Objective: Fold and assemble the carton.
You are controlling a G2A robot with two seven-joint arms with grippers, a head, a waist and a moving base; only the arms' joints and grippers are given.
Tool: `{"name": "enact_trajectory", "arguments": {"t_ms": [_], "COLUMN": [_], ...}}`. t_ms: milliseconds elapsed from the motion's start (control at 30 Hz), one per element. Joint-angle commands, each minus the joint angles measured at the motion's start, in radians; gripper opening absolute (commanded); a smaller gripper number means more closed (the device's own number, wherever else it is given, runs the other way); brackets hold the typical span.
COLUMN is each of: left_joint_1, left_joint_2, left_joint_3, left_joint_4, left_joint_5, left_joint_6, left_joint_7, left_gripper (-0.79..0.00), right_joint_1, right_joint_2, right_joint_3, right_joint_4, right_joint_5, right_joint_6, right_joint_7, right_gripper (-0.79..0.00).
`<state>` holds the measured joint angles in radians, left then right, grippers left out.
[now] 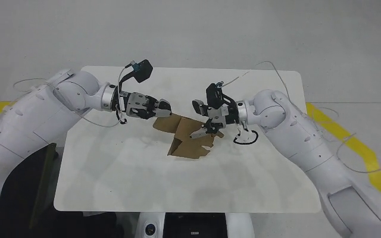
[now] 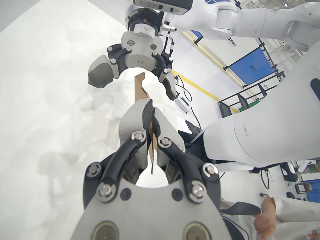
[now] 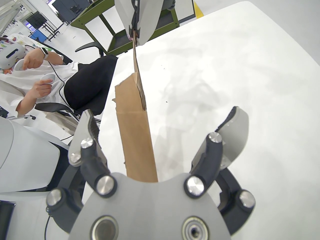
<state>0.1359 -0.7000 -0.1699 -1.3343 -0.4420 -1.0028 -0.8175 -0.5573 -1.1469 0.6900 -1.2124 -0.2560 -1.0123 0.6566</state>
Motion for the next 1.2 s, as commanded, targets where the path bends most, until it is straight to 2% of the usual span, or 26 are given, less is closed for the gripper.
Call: {"name": "enact_trajectory", "arguments": {"t_ms": [0, 200, 300, 400, 433, 467, 500, 533, 567, 733, 833, 1167], "left_joint_1": [0.000, 0.001, 0.003, 0.003, 0.004, 0.003, 0.000, -0.003, -0.004, -0.036, -0.041, 0.059], "left_joint_2": [0.000, 0.001, 0.002, 0.002, 0.003, 0.003, 0.003, 0.004, 0.004, 0.002, -0.003, -0.010], "left_joint_3": [0.000, 0.000, 0.000, 0.000, 0.000, 0.000, 0.000, 0.000, 0.000, -0.005, -0.044, -0.186], "left_joint_4": [-0.001, -0.005, -0.008, -0.009, -0.009, -0.006, -0.003, 0.000, 0.003, 0.044, 0.078, 0.127], "left_joint_5": [0.002, 0.004, 0.010, 0.015, 0.016, 0.019, 0.027, 0.035, 0.035, 0.024, -0.026, 0.034], "left_joint_6": [0.001, -0.002, -0.004, -0.006, -0.007, -0.006, -0.005, -0.007, -0.009, -0.009, -0.009, -0.009], "left_joint_7": [-0.001, 0.002, 0.004, 0.006, 0.007, 0.006, 0.005, 0.007, 0.010, 0.010, 0.016, 0.209], "left_gripper": [-0.785, -0.785, -0.785, -0.785, -0.785, -0.748, -0.511, -0.123, 0.000, 0.000, 0.000, 0.000], "right_joint_1": [0.003, 0.012, 0.020, 0.027, 0.029, 0.032, 0.035, 0.037, 0.039, 0.046, 0.047, 0.013], "right_joint_2": [0.000, 0.001, 0.001, 0.001, 0.001, 0.001, 0.001, 0.001, 0.002, 0.003, 0.005, 0.014], "right_joint_3": [-0.012, -0.050, -0.070, -0.085, -0.090, -0.094, -0.097, -0.102, -0.106, -0.119, -0.121, -0.065], "right_joint_4": [0.003, 0.005, 0.010, 0.015, 0.017, 0.019, 0.021, 0.022, 0.023, 0.033, 0.043, 0.085], "right_joint_5": [-0.001, 0.007, 0.015, 0.027, 0.032, 0.036, 0.038, 0.039, 0.040, 0.043, 0.047, 0.104], "right_joint_6": [0.000, 0.000, 0.000, 0.000, 0.000, 0.000, 0.000, 0.000, 0.000, 0.000, 0.000, 0.000], "right_joint_7": [-0.008, -0.024, -0.034, -0.038, -0.040, -0.042, -0.046, -0.051, -0.055, -0.078, -0.099, -0.260], "right_gripper": [-0.462, -0.489, -0.582, -0.751, -0.785, -0.785, -0.785, -0.785, -0.785, -0.785, -0.785, -0.785]}}
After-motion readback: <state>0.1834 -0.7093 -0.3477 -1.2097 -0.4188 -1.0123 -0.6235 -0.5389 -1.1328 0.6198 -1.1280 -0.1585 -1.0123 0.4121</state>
